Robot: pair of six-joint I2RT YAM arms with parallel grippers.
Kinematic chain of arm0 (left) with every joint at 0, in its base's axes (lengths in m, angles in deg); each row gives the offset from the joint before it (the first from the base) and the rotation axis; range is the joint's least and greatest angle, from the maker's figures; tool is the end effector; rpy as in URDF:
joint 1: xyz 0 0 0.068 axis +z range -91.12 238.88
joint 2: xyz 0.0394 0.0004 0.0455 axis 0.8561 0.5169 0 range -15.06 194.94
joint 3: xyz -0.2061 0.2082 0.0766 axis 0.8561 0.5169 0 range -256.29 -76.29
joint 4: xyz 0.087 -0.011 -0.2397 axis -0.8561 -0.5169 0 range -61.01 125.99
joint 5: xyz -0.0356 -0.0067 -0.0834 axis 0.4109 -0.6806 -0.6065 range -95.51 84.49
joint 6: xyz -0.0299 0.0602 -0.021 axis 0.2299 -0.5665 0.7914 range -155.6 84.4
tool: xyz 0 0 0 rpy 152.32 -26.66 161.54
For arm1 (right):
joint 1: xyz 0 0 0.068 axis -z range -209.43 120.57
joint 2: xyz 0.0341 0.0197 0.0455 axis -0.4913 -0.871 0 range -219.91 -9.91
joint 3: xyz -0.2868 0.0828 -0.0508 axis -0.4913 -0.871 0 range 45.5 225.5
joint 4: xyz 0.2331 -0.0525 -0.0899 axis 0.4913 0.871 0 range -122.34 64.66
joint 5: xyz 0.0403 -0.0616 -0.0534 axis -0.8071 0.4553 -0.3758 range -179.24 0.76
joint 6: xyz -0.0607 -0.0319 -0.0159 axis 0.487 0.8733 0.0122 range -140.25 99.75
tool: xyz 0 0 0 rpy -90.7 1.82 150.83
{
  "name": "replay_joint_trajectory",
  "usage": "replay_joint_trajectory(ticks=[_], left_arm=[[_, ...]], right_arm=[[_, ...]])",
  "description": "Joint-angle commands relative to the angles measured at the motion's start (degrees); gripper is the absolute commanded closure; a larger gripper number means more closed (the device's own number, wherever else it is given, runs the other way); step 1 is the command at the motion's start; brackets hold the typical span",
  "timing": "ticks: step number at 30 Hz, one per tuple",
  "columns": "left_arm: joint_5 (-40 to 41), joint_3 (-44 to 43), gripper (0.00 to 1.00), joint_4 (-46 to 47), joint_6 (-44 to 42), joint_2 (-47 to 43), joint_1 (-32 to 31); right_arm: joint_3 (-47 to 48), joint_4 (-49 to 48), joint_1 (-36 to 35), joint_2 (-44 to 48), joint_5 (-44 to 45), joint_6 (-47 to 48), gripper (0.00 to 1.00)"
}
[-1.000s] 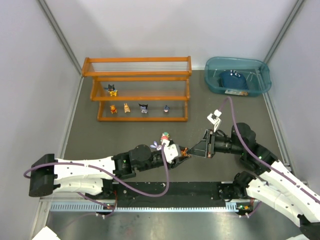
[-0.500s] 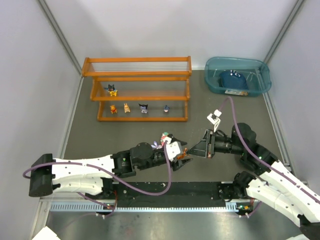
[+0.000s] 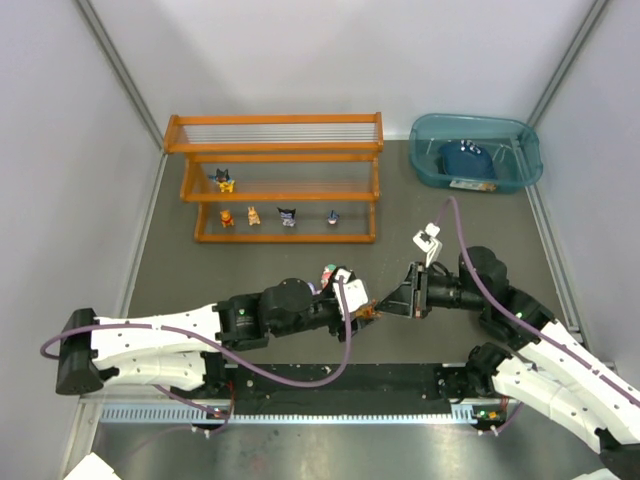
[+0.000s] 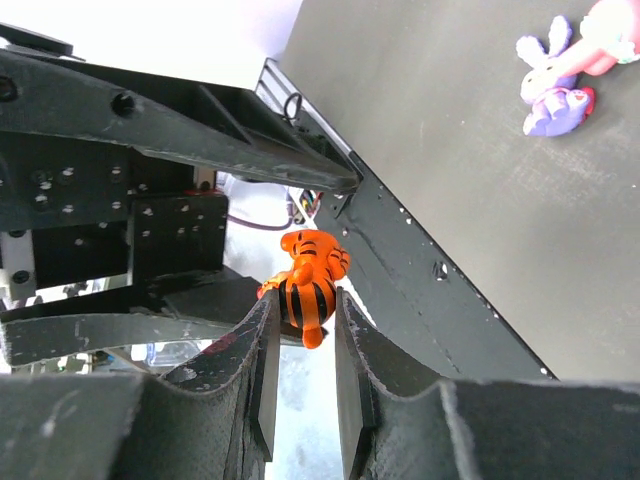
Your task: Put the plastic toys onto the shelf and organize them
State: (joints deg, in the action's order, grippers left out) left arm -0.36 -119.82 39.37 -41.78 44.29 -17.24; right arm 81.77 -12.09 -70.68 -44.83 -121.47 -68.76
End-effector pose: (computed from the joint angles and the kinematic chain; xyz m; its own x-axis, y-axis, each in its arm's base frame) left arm 0.0634 -0.2353 0.3316 0.0505 0.2427 -0.9688 0.9459 0.2996 0.1244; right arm 0.0784 0.1097 0.3082 -0.8632 0.0857 -0.4975 -0.4385 0.3609 0.8231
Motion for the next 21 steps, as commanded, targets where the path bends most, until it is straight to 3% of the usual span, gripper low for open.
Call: replay_joint_trajectory(ticks=[1,13,21], left_arm=[[-2.68,-3.23,0.31,-5.12,1.34,-2.05,0.09],[-6.73,-8.06,0.3,-12.07,-0.5,1.29,0.09],[-6.82,-13.85,0.35,-18.49,-1.82,6.74,0.09]], right_arm=[[1.26,1.54,-0.58,-0.5,1.81,2.37,1.0],[2.93,4.45,-0.58,-2.0,2.7,4.74,1.0],[2.49,5.06,-0.58,-1.82,3.05,4.74,1.0]])
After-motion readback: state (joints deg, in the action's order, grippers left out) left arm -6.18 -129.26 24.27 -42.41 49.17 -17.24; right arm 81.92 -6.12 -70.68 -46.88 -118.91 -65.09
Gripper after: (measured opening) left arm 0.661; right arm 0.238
